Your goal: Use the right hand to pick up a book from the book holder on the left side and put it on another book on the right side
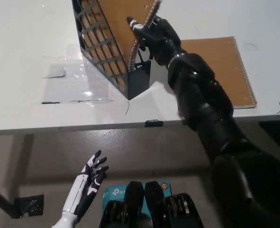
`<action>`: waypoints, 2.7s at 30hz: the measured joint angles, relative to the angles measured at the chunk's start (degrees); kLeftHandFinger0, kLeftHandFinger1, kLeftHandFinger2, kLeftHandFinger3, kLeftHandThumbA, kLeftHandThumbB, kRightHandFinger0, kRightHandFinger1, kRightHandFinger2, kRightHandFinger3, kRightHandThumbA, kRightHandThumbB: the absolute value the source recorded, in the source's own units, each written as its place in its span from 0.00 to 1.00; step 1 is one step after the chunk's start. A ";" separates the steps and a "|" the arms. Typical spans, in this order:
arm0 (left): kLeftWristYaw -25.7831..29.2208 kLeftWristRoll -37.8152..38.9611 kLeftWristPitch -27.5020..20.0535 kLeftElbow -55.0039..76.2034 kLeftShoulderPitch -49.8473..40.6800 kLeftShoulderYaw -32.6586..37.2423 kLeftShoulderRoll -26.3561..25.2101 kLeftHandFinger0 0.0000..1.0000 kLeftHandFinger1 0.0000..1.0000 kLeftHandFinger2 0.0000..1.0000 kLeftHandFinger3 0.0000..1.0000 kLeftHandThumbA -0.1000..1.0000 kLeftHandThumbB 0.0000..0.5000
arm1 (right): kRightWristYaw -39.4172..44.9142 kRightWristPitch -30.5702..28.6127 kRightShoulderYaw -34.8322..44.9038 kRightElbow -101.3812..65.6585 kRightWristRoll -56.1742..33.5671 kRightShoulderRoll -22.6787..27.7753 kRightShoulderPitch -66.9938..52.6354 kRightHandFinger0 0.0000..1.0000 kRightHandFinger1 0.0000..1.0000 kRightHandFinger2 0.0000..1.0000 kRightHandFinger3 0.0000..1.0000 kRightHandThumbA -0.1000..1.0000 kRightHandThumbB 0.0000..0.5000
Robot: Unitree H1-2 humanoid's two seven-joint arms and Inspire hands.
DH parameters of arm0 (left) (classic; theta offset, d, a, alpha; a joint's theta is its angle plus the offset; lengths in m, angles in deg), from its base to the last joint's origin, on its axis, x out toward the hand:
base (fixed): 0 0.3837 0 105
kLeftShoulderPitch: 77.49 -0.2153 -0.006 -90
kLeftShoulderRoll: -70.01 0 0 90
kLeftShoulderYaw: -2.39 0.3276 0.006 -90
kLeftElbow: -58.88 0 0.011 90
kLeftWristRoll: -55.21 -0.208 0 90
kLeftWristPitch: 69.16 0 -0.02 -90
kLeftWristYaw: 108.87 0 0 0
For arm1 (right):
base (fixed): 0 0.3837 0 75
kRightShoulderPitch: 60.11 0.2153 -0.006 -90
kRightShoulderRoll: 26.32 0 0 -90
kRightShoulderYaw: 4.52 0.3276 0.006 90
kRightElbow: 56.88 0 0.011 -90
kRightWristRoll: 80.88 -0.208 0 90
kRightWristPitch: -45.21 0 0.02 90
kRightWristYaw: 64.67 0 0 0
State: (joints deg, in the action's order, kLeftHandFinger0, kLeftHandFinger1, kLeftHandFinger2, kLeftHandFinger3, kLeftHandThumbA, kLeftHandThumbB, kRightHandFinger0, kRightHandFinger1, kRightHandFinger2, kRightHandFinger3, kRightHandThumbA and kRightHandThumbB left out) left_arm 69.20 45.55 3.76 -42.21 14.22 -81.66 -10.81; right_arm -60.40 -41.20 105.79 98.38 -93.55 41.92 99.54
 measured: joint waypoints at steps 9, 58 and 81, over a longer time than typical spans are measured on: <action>0.00 -0.01 0.00 0.00 -0.02 0.06 -0.01 0.74 0.79 0.89 1.00 0.95 0.18 | -0.41 7.55 8.69 -3.26 -6.66 -0.47 1.97 0.00 0.31 0.79 0.46 0.03 0.48; 0.20 -1.70 -1.79 -0.44 -0.56 0.20 0.01 0.60 0.65 0.79 1.00 0.88 0.13 | -5.13 23.29 15.96 -0.05 -27.34 25.19 13.48 0.00 0.16 0.64 1.00 0.00 0.12; 0.14 0.10 -1.78 0.30 -1.01 -0.04 -0.04 0.63 0.68 0.83 1.00 0.91 0.12 | -1.81 14.17 -2.88 15.47 -13.46 24.81 4.51 0.00 0.26 0.98 1.00 0.00 0.25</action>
State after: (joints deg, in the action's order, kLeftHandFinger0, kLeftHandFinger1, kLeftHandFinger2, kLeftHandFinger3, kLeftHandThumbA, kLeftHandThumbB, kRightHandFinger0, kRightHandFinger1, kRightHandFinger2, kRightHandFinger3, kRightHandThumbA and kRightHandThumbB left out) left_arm 69.34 45.64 1.98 -41.90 13.21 -81.70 -10.85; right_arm -62.21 -27.03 102.91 113.86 -107.01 66.73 104.05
